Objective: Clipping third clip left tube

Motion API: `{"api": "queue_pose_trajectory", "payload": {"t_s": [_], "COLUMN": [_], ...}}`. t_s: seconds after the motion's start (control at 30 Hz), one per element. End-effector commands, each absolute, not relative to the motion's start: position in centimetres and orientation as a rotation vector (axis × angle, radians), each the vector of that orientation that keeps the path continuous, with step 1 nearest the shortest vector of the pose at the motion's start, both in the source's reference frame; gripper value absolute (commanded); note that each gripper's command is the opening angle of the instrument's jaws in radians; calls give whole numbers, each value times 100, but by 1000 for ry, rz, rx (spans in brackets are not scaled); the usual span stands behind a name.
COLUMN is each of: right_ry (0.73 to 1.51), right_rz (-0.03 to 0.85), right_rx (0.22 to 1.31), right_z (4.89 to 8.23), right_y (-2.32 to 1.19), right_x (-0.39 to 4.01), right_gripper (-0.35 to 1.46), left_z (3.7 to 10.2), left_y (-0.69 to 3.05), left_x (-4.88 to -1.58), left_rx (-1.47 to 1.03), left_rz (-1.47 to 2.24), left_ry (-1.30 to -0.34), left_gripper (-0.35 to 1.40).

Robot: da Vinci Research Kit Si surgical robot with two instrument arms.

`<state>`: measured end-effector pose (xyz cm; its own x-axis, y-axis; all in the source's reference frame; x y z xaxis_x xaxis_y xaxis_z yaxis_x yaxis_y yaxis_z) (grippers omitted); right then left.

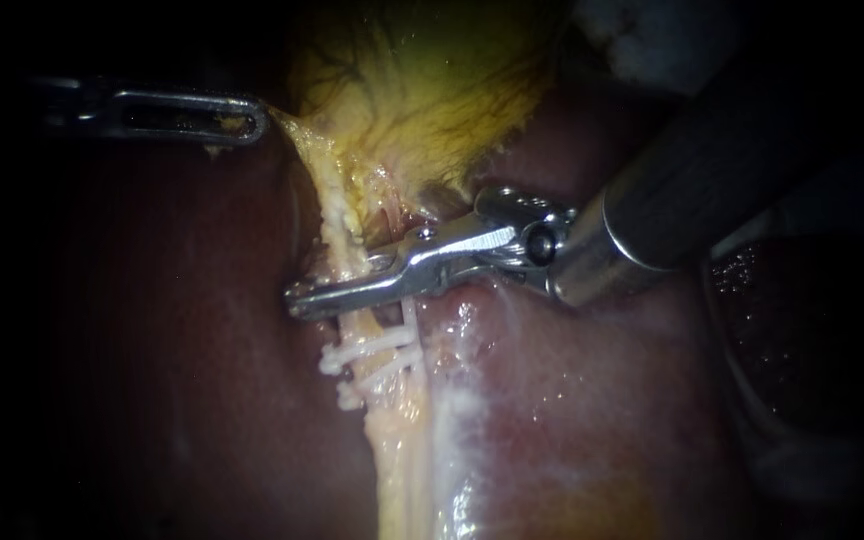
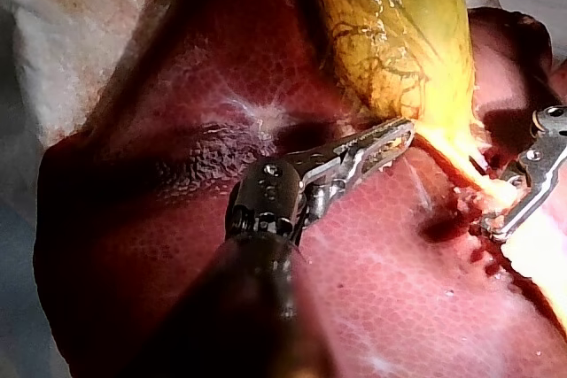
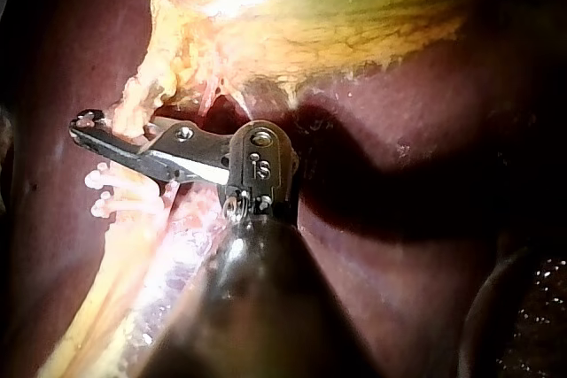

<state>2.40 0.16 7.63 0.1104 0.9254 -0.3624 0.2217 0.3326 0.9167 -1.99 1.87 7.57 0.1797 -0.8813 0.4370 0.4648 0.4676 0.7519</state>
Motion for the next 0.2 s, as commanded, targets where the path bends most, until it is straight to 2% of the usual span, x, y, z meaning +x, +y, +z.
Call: {"api": "queue_pose_trajectory", "payload": {"t_s": [0.03, 0.2], "right_ry": [1388, 1386], "right_rz": [732, 725], "right_rx": [1144, 1147], "right_z": [763, 767], "right_y": [16, 15], "right_x": [240, 238], "right_gripper": [-35, -35], "left_z": [757, 757], "left_y": [187, 187], "left_x": [-199, -199], "left_rx": [515, 515], "left_rz": [-1012, -1012], "left_ry": [-981, -981], "left_gripper": [-35, -35]}}
